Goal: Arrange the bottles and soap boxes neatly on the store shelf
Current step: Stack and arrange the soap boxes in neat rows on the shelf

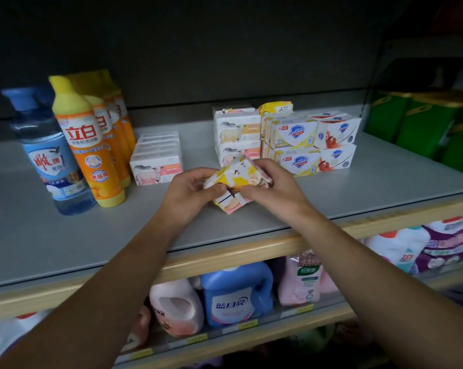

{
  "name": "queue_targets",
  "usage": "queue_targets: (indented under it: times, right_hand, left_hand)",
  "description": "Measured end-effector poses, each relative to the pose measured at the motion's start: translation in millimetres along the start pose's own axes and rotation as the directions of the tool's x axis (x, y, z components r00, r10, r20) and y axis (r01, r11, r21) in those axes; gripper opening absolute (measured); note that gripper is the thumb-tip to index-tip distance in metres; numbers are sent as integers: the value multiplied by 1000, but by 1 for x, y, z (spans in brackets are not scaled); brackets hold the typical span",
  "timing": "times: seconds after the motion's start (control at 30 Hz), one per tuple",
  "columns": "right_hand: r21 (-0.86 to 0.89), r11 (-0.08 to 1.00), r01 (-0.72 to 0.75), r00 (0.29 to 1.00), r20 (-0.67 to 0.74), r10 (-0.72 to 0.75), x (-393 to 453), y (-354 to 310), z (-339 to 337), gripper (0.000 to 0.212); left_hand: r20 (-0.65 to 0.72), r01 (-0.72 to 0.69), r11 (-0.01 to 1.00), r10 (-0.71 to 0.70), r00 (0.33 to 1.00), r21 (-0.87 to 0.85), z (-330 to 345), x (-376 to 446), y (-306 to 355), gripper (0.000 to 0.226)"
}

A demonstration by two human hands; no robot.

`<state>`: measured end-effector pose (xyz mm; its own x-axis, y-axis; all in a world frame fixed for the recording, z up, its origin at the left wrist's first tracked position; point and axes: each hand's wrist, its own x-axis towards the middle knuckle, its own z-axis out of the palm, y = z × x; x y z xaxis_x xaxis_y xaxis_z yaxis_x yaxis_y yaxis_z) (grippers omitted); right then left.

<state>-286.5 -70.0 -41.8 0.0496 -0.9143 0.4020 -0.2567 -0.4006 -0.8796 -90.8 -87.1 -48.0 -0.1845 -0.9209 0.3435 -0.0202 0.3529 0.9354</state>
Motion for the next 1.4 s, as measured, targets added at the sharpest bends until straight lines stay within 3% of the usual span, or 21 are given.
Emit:
queue_targets:
  times: [0.07, 0.17, 0.3, 0.47, 0.57, 0.67, 0.73, 0.87, 0.93, 1.0, 1.03, 1.1, 1.17, 1.4]
  right_hand:
    - [-36, 999, -24, 999, 39, 26, -1, -3, -14, 28]
    - [-59, 995, -76, 997, -16, 75, -5, -5, -46, 23]
    - [7, 979, -206, 963, -177, 204, -14, 7, -106, 25]
    - [-31, 899, -437, 756, -554, 349, -16, 38, -201, 30]
    - [-98, 854, -511, 689, -641, 339, -17, 53, -251, 28]
    - [-224, 764, -605, 665, -671, 329, -14, 66, -287, 36]
    - [-347, 645, -681, 664, -664, 343, -12, 72, -302, 52]
    - [-554, 390, -736, 673, -658, 337, -10, 73, -314, 60]
    - [-660, 361, -659, 739, -658, 145, -13, 67, -307, 56]
    - [-799, 375, -470, 846, -529, -67, -22, 65, -292, 51]
    - [-862, 342, -373, 898, -429, -101, -28, 67, -283, 51]
    - [-932, 243, -269, 959, -282, -20, -39, 74, -272, 54]
    - [-947, 182, -265, 963, -251, 92, -43, 80, -273, 60]
    - [-908, 224, -353, 913, -283, 293, -24, 75, -283, 67]
  left_hand:
    - [41, -49, 998, 47, 998, 35, 10, 4, 9, 24]
    - [50, -105, 990, 101, 994, 91, 39, 12, 23, 22]
    - [-35, 6, 981, 0, 999, 193, 86, 25, 24, 19]
    - [221, -169, 723, 23, 975, 670, 133, 24, 10, 45]
    - [340, -290, 578, 22, 940, 763, 153, 25, 3, 54]
    - [371, -306, 500, -34, 928, 810, 162, 28, -5, 67]
    - [360, -286, 472, -73, 930, 834, 164, 28, -8, 85]
    - [342, -275, 476, -57, 938, 835, 164, 29, -13, 93]
    - [334, -273, 487, -42, 941, 829, 164, 29, -15, 93]
    - [331, -267, 502, -40, 943, 823, 163, 29, -16, 89]
    - [329, -264, 511, -39, 943, 818, 163, 29, -16, 87]
    - [326, -262, 515, -36, 945, 816, 162, 29, -18, 81]
    - [328, -261, 513, -42, 944, 818, 163, 29, -17, 75]
    - [337, -245, 520, -88, 938, 818, 162, 26, -13, 75]
